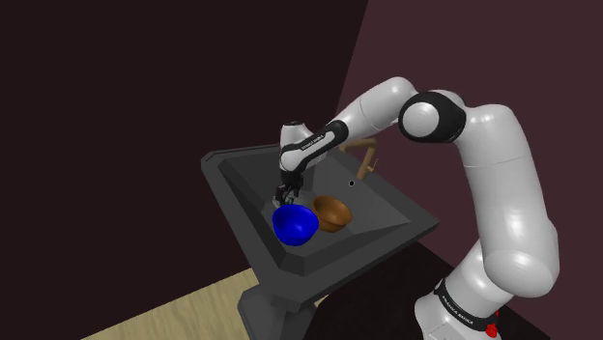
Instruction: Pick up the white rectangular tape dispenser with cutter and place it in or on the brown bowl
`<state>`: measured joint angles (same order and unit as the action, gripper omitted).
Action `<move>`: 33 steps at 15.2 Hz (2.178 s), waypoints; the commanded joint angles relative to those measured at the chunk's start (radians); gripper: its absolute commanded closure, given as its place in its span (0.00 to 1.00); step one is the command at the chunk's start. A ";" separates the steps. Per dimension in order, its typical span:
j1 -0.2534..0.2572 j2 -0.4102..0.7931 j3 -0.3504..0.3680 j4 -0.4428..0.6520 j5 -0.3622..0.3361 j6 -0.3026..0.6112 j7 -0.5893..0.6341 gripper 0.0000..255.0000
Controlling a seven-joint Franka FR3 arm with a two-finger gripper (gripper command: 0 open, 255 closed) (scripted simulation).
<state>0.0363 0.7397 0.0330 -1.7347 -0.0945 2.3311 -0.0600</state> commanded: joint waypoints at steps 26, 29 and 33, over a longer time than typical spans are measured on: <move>-0.003 -0.089 0.004 -0.021 0.005 -0.068 -0.006 1.00; -0.004 -0.118 0.006 -0.023 0.008 -0.094 -0.008 1.00; -0.005 -0.155 0.008 -0.024 0.010 -0.130 -0.011 1.00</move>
<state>0.0313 0.5910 0.0402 -1.7632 -0.0846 2.2112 -0.0707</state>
